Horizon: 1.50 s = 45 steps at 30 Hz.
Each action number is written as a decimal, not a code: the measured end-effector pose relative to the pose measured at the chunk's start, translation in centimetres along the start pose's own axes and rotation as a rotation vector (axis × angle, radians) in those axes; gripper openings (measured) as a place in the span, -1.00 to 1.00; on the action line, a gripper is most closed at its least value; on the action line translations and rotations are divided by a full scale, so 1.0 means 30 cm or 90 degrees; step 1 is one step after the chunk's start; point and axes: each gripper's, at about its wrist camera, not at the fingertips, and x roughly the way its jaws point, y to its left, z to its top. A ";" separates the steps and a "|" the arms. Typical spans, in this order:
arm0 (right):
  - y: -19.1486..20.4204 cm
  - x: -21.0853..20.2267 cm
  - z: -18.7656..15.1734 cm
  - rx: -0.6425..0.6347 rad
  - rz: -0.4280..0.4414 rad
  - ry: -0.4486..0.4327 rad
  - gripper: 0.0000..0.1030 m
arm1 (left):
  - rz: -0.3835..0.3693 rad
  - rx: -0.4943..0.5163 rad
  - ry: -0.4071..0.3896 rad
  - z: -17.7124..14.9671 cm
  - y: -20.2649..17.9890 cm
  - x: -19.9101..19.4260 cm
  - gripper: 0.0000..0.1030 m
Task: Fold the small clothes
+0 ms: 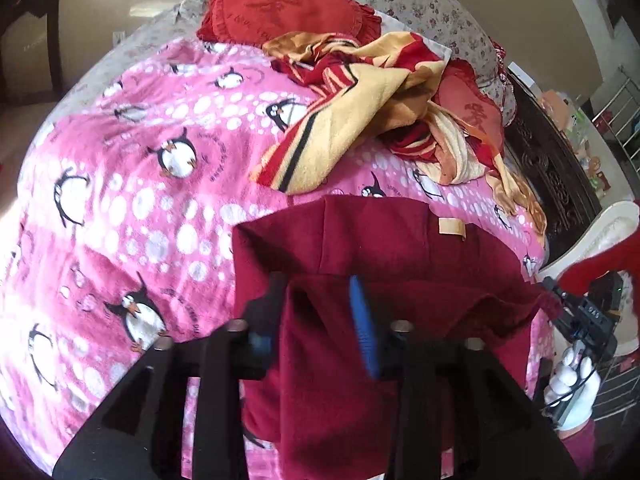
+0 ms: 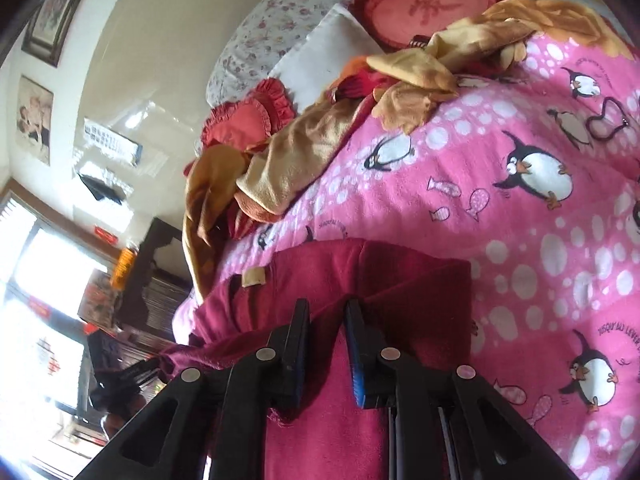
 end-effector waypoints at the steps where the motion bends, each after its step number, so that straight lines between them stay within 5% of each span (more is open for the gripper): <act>1: 0.005 -0.025 0.001 -0.006 -0.007 -0.014 -0.40 | 0.000 0.005 -0.018 0.000 0.000 -0.034 0.18; 2: 0.011 -0.063 0.001 -0.015 -0.015 -0.033 -0.24 | -0.009 0.006 -0.031 0.000 0.003 -0.062 0.18; 5: 0.043 -0.158 -0.030 -0.050 -0.005 -0.064 -0.23 | -0.015 0.028 -0.043 -0.030 -0.001 -0.130 0.18; 8: 0.119 -0.165 -0.104 -0.131 -0.021 -0.028 -0.23 | -0.013 0.044 -0.049 -0.084 -0.007 -0.146 0.18; 13: 0.235 -0.031 -0.171 -0.248 -0.076 0.018 -0.23 | 0.025 0.057 -0.011 -0.090 -0.052 -0.006 0.18; 20: 0.199 0.187 -0.035 -0.216 -0.192 -0.022 -0.26 | 0.091 0.016 0.039 -0.004 -0.026 0.235 0.18; 28: 0.186 0.179 0.010 -0.188 -0.172 -0.010 -0.24 | 0.025 0.024 0.033 -0.026 0.009 0.118 0.18; 32: 0.194 0.014 -0.093 -0.189 -0.118 -0.007 -0.09 | -0.026 0.054 0.027 -0.127 0.055 -0.012 0.22; 37: 0.133 -0.139 -0.266 -0.185 -0.128 0.012 -0.09 | -0.100 0.075 0.058 -0.291 0.118 -0.097 0.22; 45: 0.051 -0.186 -0.426 -0.155 -0.119 0.042 -0.09 | -0.085 0.183 0.091 -0.455 0.062 -0.047 0.22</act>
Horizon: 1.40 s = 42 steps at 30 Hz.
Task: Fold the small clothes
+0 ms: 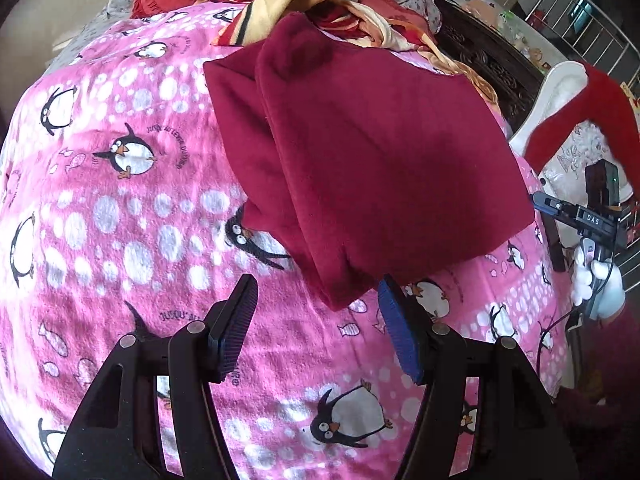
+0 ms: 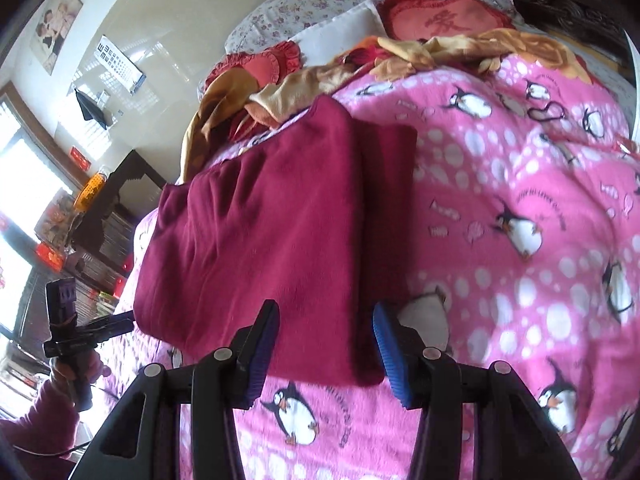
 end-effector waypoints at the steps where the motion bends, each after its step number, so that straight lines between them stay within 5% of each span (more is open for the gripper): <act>1: 0.003 0.008 -0.007 -0.006 -0.003 0.004 -0.09 | -0.008 -0.007 -0.001 0.001 -0.002 0.012 0.22; 3: 0.008 0.029 -0.018 -0.018 -0.012 0.012 -0.09 | -0.030 -0.022 0.007 0.007 -0.003 0.036 0.17; 7: 0.003 0.072 -0.022 -0.009 0.010 0.023 -0.12 | -0.024 -0.001 0.022 0.015 -0.036 0.074 -0.50; 8: 0.008 0.090 -0.022 -0.012 0.008 0.034 -0.39 | -0.021 0.000 0.022 0.019 -0.037 0.072 -0.58; 10: 0.014 0.102 -0.022 -0.014 -0.007 0.035 -0.58 | -0.015 0.001 0.023 0.028 -0.043 0.054 -0.87; 15: 0.033 0.029 -0.003 -0.024 -0.026 0.021 -0.87 | 0.016 0.036 -0.004 0.035 -0.051 -0.049 -0.88; 21: -0.011 0.028 -0.038 -0.019 -0.063 0.038 -0.87 | 0.038 0.003 0.021 -0.020 -0.005 0.027 -0.88; 27: 0.025 0.001 -0.024 -0.039 -0.089 0.037 -0.88 | 0.034 0.000 -0.001 0.001 -0.025 -0.038 -0.85; 31: 0.106 -0.048 0.019 -0.106 -0.111 0.002 -0.77 | 0.032 -0.013 -0.019 0.045 -0.038 -0.088 -0.80; 39: 0.206 0.061 0.158 -0.130 -0.089 -0.068 -0.70 | 0.091 -0.019 -0.072 0.194 -0.078 -0.077 -0.23; 42: 0.227 0.134 0.238 -0.132 -0.103 -0.061 -0.36 | 0.142 -0.028 -0.095 0.279 -0.081 -0.021 -0.23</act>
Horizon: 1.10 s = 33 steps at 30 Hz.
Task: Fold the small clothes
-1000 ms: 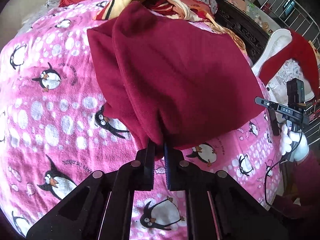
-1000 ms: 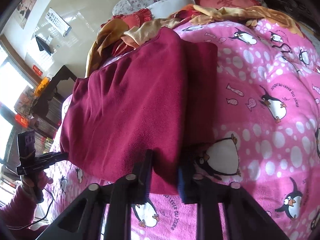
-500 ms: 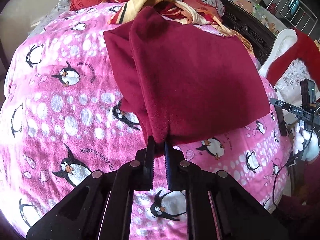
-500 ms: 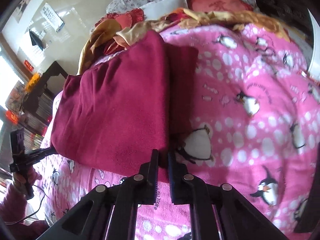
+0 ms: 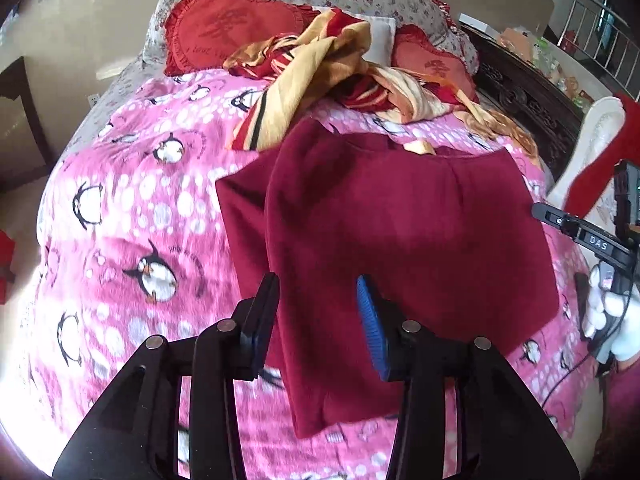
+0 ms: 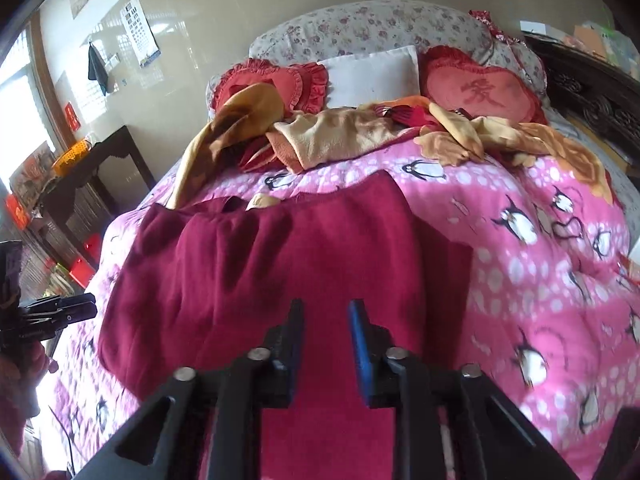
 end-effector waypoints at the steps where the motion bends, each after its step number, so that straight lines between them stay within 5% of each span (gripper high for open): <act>1: -0.002 0.024 0.027 0.007 0.001 0.001 -0.34 | 0.011 -0.008 0.001 0.024 0.000 0.027 -0.23; 8: -0.033 0.154 0.159 0.023 -0.040 0.007 -0.34 | 0.090 -0.068 0.011 0.136 0.032 0.203 -0.23; 16: -0.108 0.306 0.199 0.039 -0.070 0.019 -0.33 | 0.092 -0.076 0.024 0.139 0.061 0.262 -0.21; 21: -0.075 0.276 0.222 0.037 -0.084 0.022 -0.33 | 0.086 -0.079 0.024 0.142 0.067 0.268 -0.21; 27: 0.103 0.181 0.195 -0.015 0.013 -0.005 -0.33 | 0.092 -0.077 0.021 0.141 0.059 0.270 -0.21; 33: 0.316 0.284 0.172 -0.087 0.079 0.032 -0.34 | 0.092 -0.077 0.021 0.140 0.060 0.270 -0.21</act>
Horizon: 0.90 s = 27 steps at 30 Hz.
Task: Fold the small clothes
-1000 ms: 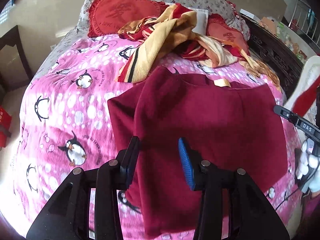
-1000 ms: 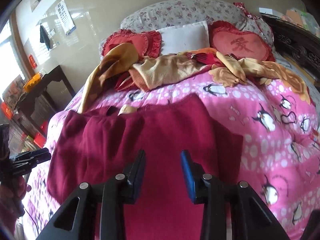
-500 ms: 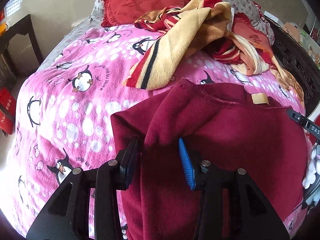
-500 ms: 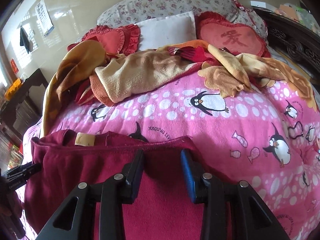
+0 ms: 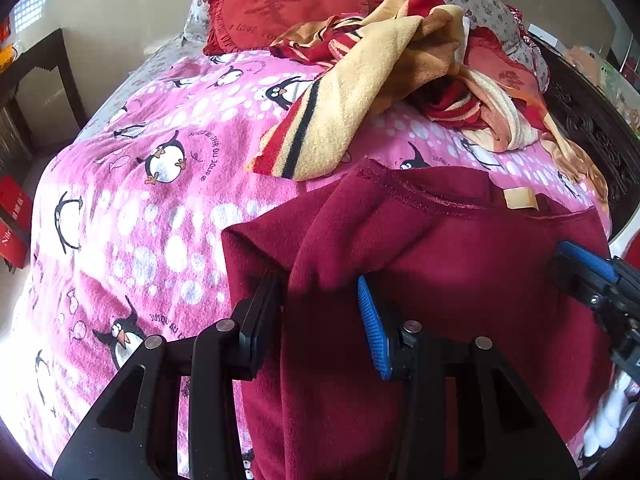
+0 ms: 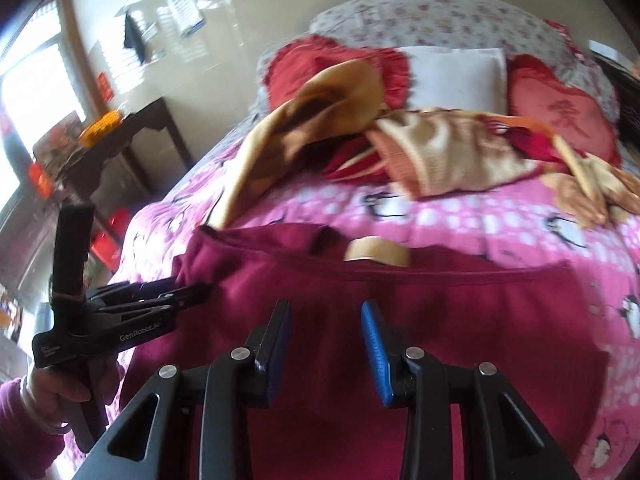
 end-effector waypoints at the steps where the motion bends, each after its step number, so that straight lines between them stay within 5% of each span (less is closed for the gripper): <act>1: 0.020 0.020 0.002 -0.005 0.000 0.003 -0.33 | -0.001 0.000 0.001 0.000 0.001 0.001 -0.21; 10: 0.054 0.168 0.031 -0.007 -0.034 0.028 -0.34 | -0.011 -0.011 0.000 0.003 0.014 0.007 -0.17; 16: 0.100 0.094 0.076 -0.002 0.009 0.001 -0.33 | -0.063 -0.056 0.008 -0.012 0.072 -0.059 -0.17; 21: 0.195 0.164 0.119 -0.025 0.056 0.025 -0.34 | -0.086 -0.077 0.000 -0.088 0.151 -0.157 -0.17; 24: 0.244 0.248 0.120 -0.033 0.072 0.068 -0.33 | -0.114 -0.119 0.013 -0.154 0.209 -0.183 0.07; 27: 0.285 0.305 0.123 -0.036 0.069 0.073 -0.06 | -0.152 -0.156 0.029 -0.205 0.236 -0.178 0.11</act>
